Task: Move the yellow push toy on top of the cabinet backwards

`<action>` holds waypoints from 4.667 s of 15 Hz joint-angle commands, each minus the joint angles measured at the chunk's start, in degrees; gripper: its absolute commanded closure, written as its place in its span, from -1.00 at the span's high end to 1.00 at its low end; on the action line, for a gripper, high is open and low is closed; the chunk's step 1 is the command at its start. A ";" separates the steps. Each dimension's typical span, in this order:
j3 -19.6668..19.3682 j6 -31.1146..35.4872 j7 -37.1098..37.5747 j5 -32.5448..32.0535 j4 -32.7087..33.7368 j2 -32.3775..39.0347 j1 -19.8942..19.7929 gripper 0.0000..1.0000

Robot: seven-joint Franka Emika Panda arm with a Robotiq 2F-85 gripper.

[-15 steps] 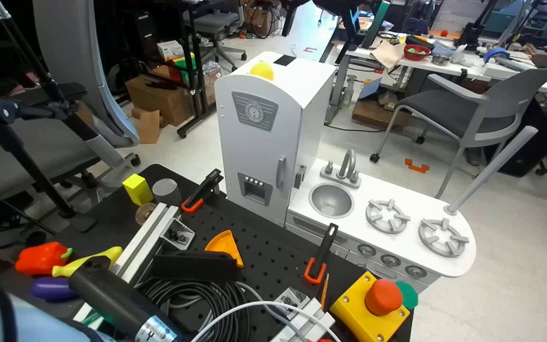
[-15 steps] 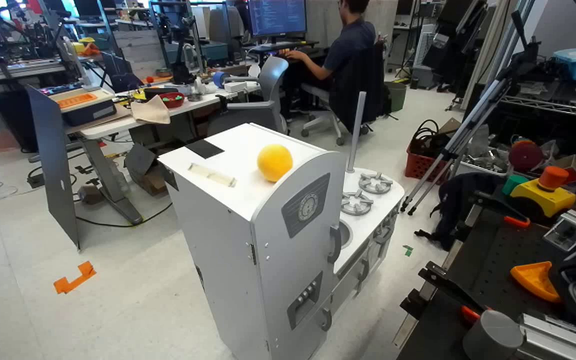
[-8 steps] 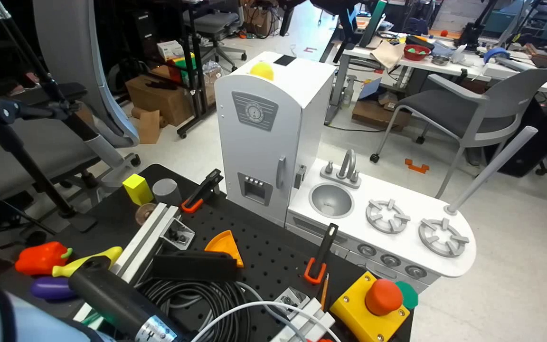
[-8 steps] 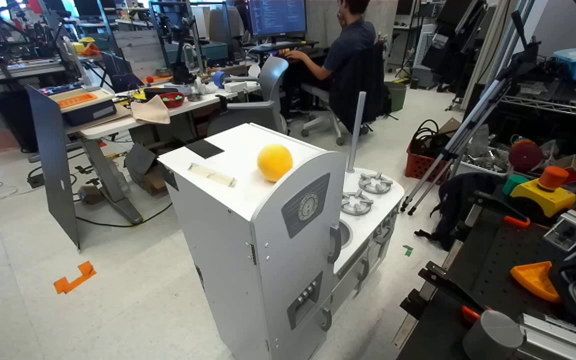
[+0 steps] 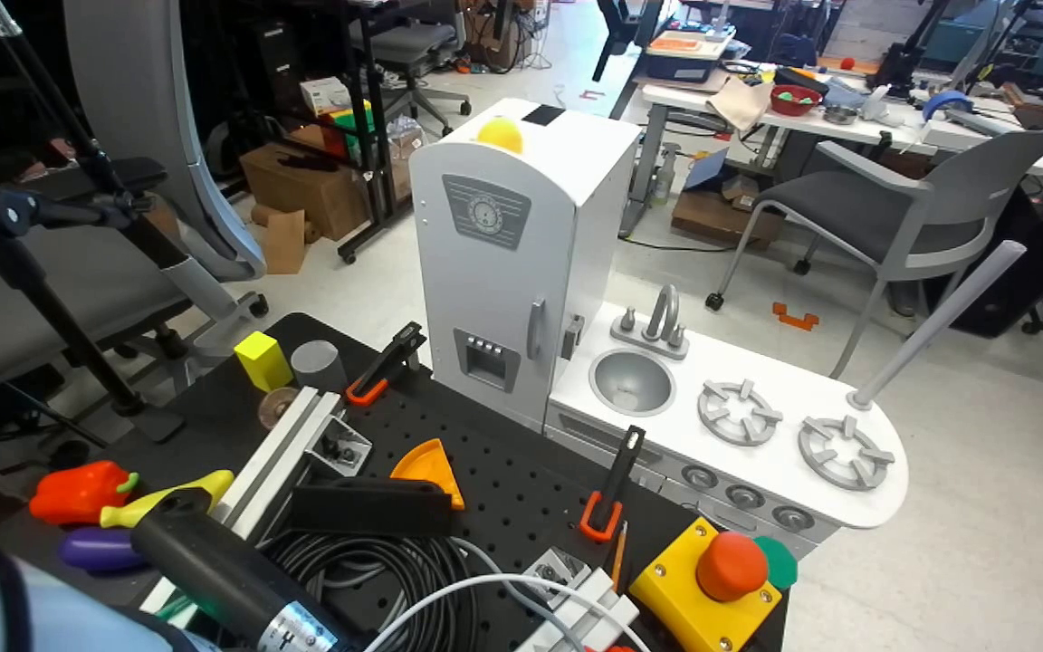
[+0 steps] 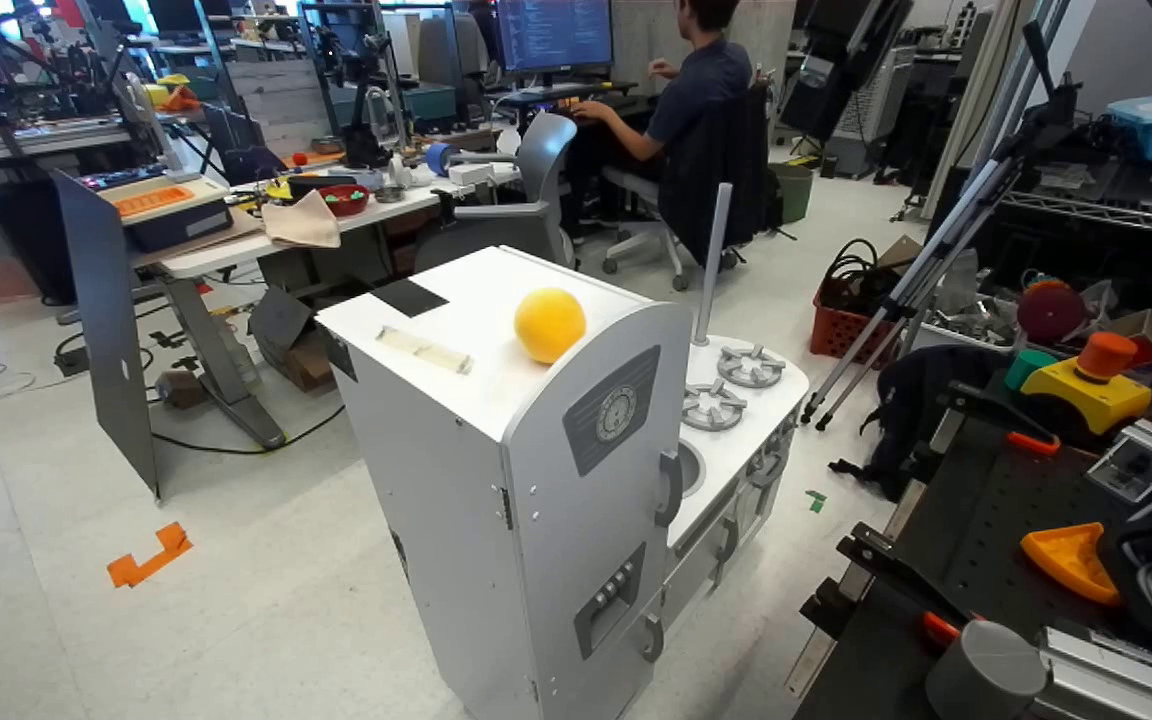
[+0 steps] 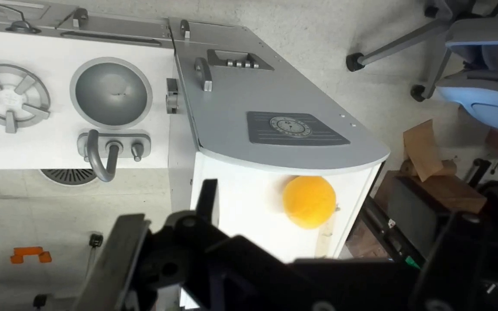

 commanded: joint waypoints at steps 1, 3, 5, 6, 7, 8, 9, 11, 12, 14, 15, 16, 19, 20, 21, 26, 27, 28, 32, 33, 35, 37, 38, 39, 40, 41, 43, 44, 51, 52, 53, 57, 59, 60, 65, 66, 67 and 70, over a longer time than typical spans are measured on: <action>2.82 0.55 2.10 -0.58 7.30 6.58 -0.19 1.00; 4.20 0.59 3.64 -1.14 11.29 10.25 -0.61 1.00; 5.42 0.53 5.22 -2.01 14.99 13.81 -0.93 1.00; 6.12 0.80 6.23 -2.77 16.96 15.95 -0.97 1.00; 6.64 0.75 7.27 -3.59 18.57 17.57 -1.06 1.00; 7.29 0.71 8.61 -4.72 20.37 19.59 -0.96 1.00; 7.84 0.83 9.63 -5.79 21.93 21.31 -0.91 1.00; 8.88 0.57 12.43 -8.51 25.01 24.68 -0.58 1.00; 9.34 0.23 13.74 -9.70 26.41 26.19 -0.46 1.00; 10.20 -0.84 15.70 -11.37 29.32 29.29 -0.32 1.00; 10.56 -1.33 16.52 -11.87 30.58 30.71 -0.29 1.00; 10.93 -1.83 17.09 -12.20 31.78 32.13 -0.28 1.00; 11.57 -2.21 18.59 -12.94 34.36 35.70 -0.09 1.00; 11.70 -2.33 19.01 -13.14 35.03 36.85 -0.02 1.00; 11.83 -2.62 19.28 -13.19 35.63 37.81 0.00 1.00; 12.11 -4.67 20.25 -12.92 37.44 41.47 -0.06 1.00; 12.13 -5.24 20.29 -12.81 37.74 42.05 -0.13 1.00; 12.11 -5.65 20.38 -12.74 37.92 42.53 -0.16 1.00; 11.59 -5.55 21.68 -13.21 39.46 45.08 0.19 1.00; 11.44 -4.51 22.18 -13.34 39.79 45.73 0.35 1.00; 11.41 -3.87 22.89 -13.48 40.90 46.88 0.52 0.81; 11.31 -4.24 23.28 -14.23 41.83 47.56 0.73 0.34; 11.28 -4.25 23.50 -14.49 42.05 47.71 0.79 0.16; 11.29 -3.98 23.51 -14.64 41.89 47.50 0.81 0.02; 11.25 -3.87 23.56 -14.86 41.83 47.26 0.86 -0.16; 11.25 -3.79 23.61 -15.02 41.70 46.95 0.87 -0.28; 10.84 -2.97 23.86 -16.28 41.10 45.73 1.20 -0.55; 10.43 -1.75 24.17 -17.43 40.76 45.20 1.49 -0.66; 7.48 9.39 29.15 -22.83 42.82 44.19 1.73 -0.88; 7.02 10.09 29.92 -23.12 43.69 44.71 1.68 -0.88; 6.81 10.56 30.38 -23.03 44.33 45.11 1.52 -0.88; 5.30 12.93 32.84 -22.93 47.86 47.96 1.60 -0.88; 4.52 13.50 34.16 -22.96 50.29 49.90 1.81 -0.88; 4.18 13.47 34.75 -22.95 51.63 50.95 1.89 -0.88; 3.26 11.65 36.77 -22.68 57.74 56.54 2.09 -0.88; 3.12 11.36 37.03 -22.66 58.65 57.53 2.18 -0.88; 2.89 11.25 37.37 -22.74 59.42 58.47 2.37 -0.88; 2.24 10.76 38.22 -22.83 61.36 60.90 2.91 -0.88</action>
